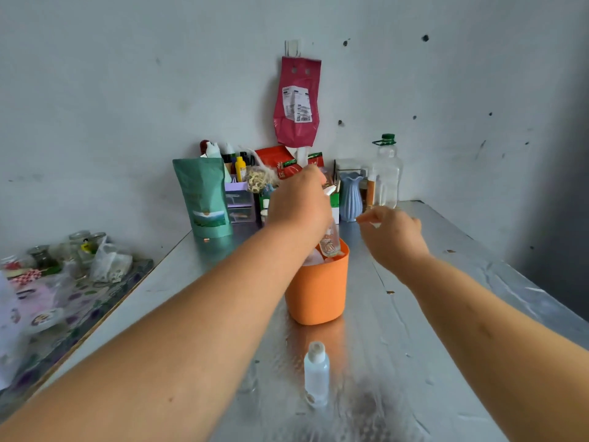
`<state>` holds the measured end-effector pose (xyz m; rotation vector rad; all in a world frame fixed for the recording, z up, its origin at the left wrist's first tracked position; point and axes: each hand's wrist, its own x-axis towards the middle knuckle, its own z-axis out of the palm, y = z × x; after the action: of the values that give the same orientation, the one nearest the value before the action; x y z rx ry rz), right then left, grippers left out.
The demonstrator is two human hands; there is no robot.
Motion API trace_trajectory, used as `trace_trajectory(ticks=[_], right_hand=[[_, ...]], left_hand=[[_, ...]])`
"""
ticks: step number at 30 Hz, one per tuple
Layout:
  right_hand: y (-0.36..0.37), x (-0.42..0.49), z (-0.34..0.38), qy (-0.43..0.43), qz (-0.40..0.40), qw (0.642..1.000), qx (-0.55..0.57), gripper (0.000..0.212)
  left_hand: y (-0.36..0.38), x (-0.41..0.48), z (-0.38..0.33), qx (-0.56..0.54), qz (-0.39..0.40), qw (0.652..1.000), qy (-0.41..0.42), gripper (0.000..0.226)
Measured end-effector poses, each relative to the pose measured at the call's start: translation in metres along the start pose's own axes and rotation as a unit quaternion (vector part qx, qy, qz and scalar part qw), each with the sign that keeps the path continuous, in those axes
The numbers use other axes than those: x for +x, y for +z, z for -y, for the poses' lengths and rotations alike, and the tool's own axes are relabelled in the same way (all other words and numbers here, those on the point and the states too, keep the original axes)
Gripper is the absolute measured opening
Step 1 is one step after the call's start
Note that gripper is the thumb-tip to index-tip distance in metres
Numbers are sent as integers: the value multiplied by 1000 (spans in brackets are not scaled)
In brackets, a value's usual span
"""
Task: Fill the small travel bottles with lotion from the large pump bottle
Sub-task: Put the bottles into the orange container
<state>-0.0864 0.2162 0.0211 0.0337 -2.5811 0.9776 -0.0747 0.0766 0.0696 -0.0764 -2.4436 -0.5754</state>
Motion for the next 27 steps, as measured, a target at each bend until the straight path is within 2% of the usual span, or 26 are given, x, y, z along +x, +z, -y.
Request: trace_trajectory(ticks=[7, 10, 14, 18, 20, 22, 25, 27], right_hand=[[5, -10, -29, 12, 20, 999, 22, 30], [11, -15, -35, 13, 66, 997, 42, 26], [22, -38, -37, -40, 194, 979, 55, 16], [27, -64, -35, -82, 378, 922, 16, 42], [33, -76, -35, -89, 433, 897, -6, 56], [42, -86, -34, -97, 444, 891, -29, 64], [54, -93, -33, -98, 413, 905, -23, 56], [55, -92, -31, -91, 395, 914, -27, 54]], left_hand=[[34, -2, 0, 53, 89, 994, -22, 25], [43, -5, 2, 54, 141, 987, -56, 30], [55, -16, 7, 53, 205, 974, -79, 35], [54, -24, 17, 48, 194, 977, -72, 37], [50, -27, 24, 49, 171, 982, -58, 37], [46, -30, 32, 40, 167, 984, -47, 35], [40, -39, 39, 75, 208, 975, -15, 25], [37, -44, 45, 83, 221, 972, 0, 27]])
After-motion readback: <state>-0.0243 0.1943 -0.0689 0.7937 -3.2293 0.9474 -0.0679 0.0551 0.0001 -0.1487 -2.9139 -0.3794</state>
